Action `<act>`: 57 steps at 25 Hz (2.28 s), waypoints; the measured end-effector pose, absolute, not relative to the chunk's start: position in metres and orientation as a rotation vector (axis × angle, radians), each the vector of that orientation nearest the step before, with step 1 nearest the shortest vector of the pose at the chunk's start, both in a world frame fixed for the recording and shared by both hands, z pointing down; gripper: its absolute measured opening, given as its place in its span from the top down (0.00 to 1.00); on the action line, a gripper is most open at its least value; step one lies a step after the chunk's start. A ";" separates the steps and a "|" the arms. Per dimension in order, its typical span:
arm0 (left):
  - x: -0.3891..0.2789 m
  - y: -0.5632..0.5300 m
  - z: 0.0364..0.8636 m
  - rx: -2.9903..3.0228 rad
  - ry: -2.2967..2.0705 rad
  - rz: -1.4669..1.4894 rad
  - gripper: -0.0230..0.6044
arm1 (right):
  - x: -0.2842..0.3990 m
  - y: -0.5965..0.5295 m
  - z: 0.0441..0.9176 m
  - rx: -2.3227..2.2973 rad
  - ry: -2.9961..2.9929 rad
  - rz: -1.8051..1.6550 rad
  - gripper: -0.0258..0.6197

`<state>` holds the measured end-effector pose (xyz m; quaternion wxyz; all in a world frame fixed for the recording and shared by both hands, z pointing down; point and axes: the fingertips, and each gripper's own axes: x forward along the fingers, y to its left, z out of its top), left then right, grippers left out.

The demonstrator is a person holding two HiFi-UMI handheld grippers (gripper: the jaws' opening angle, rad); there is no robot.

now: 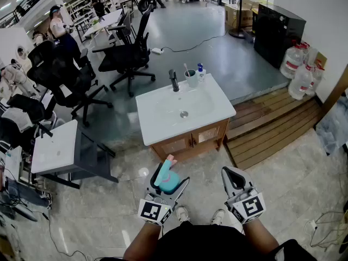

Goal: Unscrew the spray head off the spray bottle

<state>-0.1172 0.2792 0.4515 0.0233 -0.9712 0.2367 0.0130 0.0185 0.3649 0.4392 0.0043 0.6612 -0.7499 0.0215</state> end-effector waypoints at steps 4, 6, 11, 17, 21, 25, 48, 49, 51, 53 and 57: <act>-0.121 0.284 0.453 -3.015 0.721 0.031 0.27 | 0.009 0.368 0.442 2.066 -2.351 0.069 0.96; -0.124 0.284 0.452 -3.021 0.719 0.031 0.27 | 0.002 0.369 0.441 2.065 -2.359 0.093 0.96; -0.130 0.276 0.452 -3.019 0.716 0.036 0.27 | -0.006 0.362 0.441 2.082 -2.352 0.092 0.95; -0.140 0.258 0.453 -3.009 0.702 0.032 0.27 | -0.005 0.338 0.439 2.139 -2.379 0.084 0.95; -0.150 0.239 0.455 -3.000 0.674 0.026 0.27 | -0.017 0.314 0.435 2.147 -2.405 0.053 0.95; -0.166 0.223 0.455 -2.995 0.642 0.027 0.27 | -0.033 0.295 0.444 2.118 -2.340 0.046 0.95; -0.157 0.140 0.460 -3.040 0.625 -0.011 0.27 | -0.019 0.197 0.443 2.038 -2.286 -0.045 0.95; -0.151 0.133 0.457 -3.039 0.632 -0.004 0.27 | -0.010 0.191 0.444 2.038 -2.289 -0.039 0.95; -0.139 0.116 0.455 -3.015 0.644 -0.031 0.27 | 0.006 0.176 0.445 2.039 -2.284 -0.013 0.95; -0.126 0.099 0.455 -3.013 0.654 -0.042 0.27 | 0.023 0.161 0.446 2.035 -2.278 0.006 0.95; -0.098 0.072 0.461 -3.025 0.684 -0.049 0.27 | 0.055 0.135 0.446 2.011 -2.269 0.030 0.95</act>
